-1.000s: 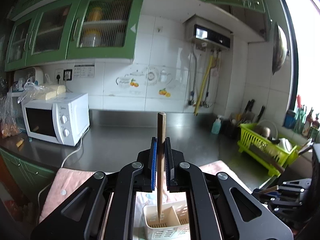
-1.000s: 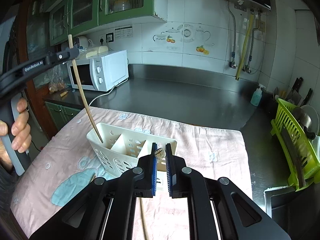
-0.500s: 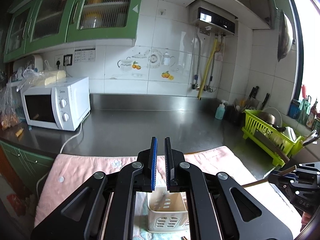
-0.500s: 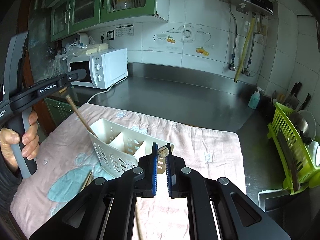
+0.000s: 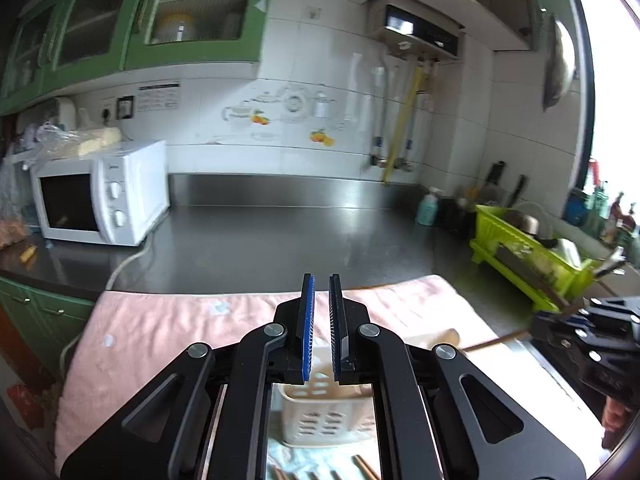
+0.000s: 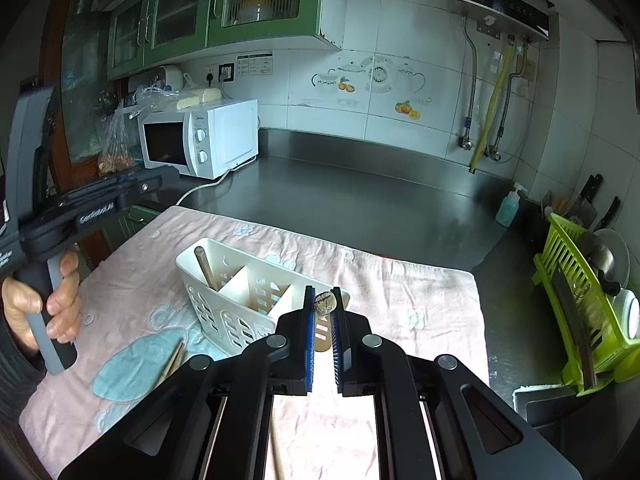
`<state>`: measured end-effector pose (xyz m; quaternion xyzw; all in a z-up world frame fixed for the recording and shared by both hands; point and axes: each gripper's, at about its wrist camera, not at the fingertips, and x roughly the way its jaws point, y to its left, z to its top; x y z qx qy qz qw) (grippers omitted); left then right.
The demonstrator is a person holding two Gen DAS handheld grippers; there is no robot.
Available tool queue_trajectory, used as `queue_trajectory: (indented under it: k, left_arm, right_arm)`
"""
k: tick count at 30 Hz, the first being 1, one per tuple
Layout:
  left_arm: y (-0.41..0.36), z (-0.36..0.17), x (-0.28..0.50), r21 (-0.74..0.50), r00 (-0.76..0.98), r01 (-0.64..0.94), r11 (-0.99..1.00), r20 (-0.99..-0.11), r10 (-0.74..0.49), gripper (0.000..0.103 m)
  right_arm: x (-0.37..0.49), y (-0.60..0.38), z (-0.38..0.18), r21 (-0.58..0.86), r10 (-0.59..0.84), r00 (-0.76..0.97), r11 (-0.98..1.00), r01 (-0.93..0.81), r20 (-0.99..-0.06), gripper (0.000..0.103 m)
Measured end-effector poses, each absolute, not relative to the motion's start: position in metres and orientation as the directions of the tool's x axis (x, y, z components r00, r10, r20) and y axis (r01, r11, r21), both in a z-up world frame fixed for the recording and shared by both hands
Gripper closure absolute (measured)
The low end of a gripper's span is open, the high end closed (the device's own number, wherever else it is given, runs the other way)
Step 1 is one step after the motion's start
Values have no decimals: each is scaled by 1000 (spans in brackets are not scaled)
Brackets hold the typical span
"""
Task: Organize utensils
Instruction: 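Lower the right tool's chopstick into the caddy and open the right tool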
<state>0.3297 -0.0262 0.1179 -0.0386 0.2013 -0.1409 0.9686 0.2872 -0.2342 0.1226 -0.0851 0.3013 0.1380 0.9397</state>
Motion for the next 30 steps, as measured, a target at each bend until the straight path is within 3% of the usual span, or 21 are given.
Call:
queue_trajectory:
  k: [14, 17, 30]
  left_arm:
    - [-62, 76, 277, -170, 799, 477, 862, -326, -506, 97]
    - [-75, 67, 279, -155, 762, 521, 839, -358, -539, 97]
    - [-96, 40, 326, -145, 748, 434, 889, -491, -446, 97]
  right_arm:
    - [287, -236, 122, -61, 215, 780, 949, -308, -588, 96]
    - [287, -236, 122, -65, 214, 781, 949, -309, -587, 96]
    - [281, -239, 120, -84, 221, 782, 941, -328, -582, 96]
